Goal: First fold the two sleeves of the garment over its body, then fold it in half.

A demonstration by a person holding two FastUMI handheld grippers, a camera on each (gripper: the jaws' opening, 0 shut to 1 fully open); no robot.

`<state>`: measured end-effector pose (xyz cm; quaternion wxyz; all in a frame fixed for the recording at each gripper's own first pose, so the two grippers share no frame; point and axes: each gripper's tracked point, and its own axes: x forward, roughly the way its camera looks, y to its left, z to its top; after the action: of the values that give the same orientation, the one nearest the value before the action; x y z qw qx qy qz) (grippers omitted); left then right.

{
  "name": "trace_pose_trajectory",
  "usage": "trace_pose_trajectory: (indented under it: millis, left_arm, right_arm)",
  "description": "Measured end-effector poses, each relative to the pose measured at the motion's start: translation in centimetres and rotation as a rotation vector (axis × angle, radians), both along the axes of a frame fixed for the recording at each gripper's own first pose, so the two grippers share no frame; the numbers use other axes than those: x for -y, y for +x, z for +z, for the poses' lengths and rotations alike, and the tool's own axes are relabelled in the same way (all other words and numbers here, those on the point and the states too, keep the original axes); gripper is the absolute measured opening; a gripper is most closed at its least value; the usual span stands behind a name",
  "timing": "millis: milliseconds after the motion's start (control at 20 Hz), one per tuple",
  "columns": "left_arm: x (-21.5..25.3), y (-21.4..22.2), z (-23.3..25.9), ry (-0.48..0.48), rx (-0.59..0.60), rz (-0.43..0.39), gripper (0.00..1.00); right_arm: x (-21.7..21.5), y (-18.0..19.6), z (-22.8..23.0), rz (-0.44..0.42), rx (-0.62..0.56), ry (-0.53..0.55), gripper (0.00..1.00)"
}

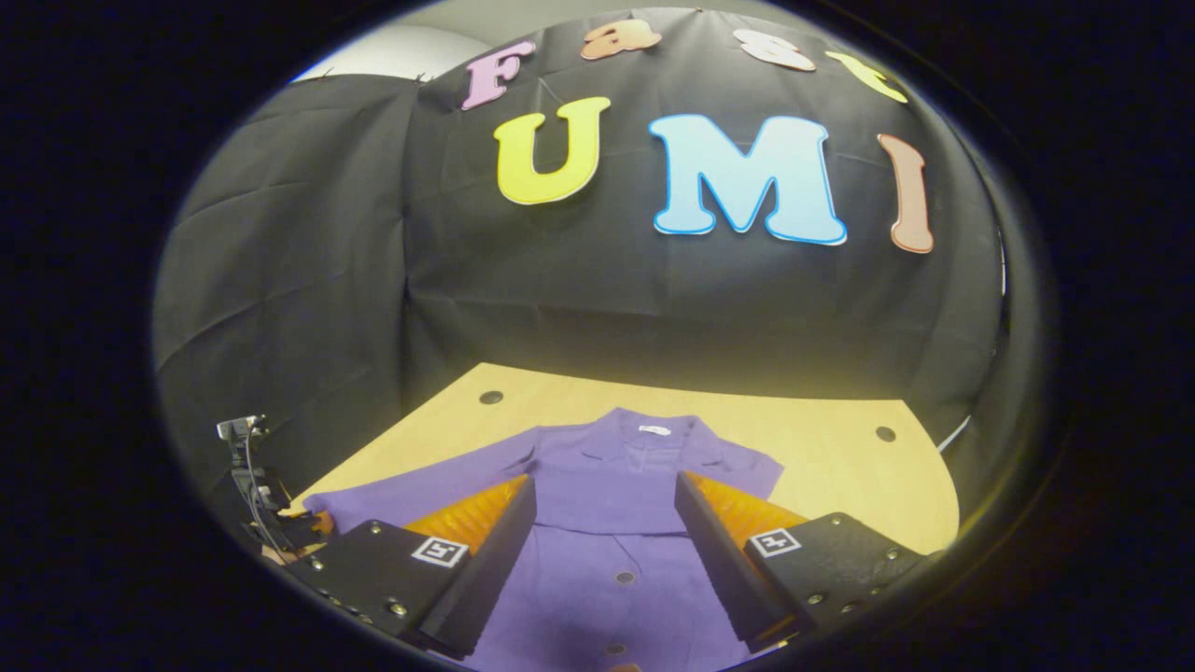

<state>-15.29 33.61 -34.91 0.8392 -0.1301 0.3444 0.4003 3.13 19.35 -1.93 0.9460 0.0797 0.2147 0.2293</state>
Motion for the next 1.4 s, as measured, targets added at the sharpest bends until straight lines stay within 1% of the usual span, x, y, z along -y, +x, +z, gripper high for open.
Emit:
trace_pose_trajectory:
  millis: [50, 100, 200, 250, 300, 400, 450, 550, 650, 950, 1200, 1400]
  left_arm:
    - [0.0, 0.0, 0.2, 0.002, -0.004, -0.007, 0.35]
    - [0.0, 0.2, 0.2, 0.002, 0.000, -0.016, 0.33]
    - [0.4, 0.9, 0.3, -0.010, 0.003, -0.008, 0.07]
    - [0.4, 0.9, 0.2, -0.018, -0.001, -0.017, 0.07]
    - [0.8, 1.2, 0.3, -0.048, 0.017, -0.019, 0.08]
    - [2.0, 2.2, 0.9, -0.128, 0.071, 0.004, 0.08]
    - [2.2, 2.6, 1.1, -0.150, 0.095, 0.014, 0.08]
    - [2.2, 2.6, 1.9, -0.161, 0.119, 0.022, 0.08]
    - [2.5, 3.2, 3.5, -0.162, 0.138, 0.009, 0.08]
    - [4.7, 7.6, 8.2, -0.110, 0.185, -0.103, 0.08]
    - [9.0, 13.2, 11.1, -0.077, 0.207, -0.258, 0.08]
    - [12.8, 16.9, 12.8, -0.054, 0.224, -0.352, 0.08]
  right_arm:
    - [0.4, -0.1, 0.0, -0.010, 0.000, 0.000, 0.94]
    - [0.8, -0.1, -0.1, -0.022, 0.001, 0.003, 0.93]
    - [1.5, -0.2, -0.2, -0.037, -0.003, 0.007, 0.94]
    - [2.0, -0.2, -0.3, -0.048, -0.003, 0.005, 0.94]
    - [2.7, -0.3, -0.4, -0.059, -0.002, 0.003, 0.93]
    - [3.8, -0.4, -0.6, -0.082, -0.004, 0.001, 0.93]
    - [4.4, -0.3, -0.7, -0.096, -0.006, 0.003, 0.93]
    - [5.5, -0.5, -1.2, -0.120, -0.016, 0.008, 0.93]
    - [6.4, -0.6, -1.7, -0.138, -0.026, 0.016, 0.94]
    - [8.6, -0.1, -3.5, -0.187, -0.051, 0.030, 0.94]
    - [10.3, 0.0, -4.1, -0.211, -0.052, 0.026, 0.94]
    - [11.9, 0.1, -5.0, -0.238, -0.067, 0.030, 0.94]
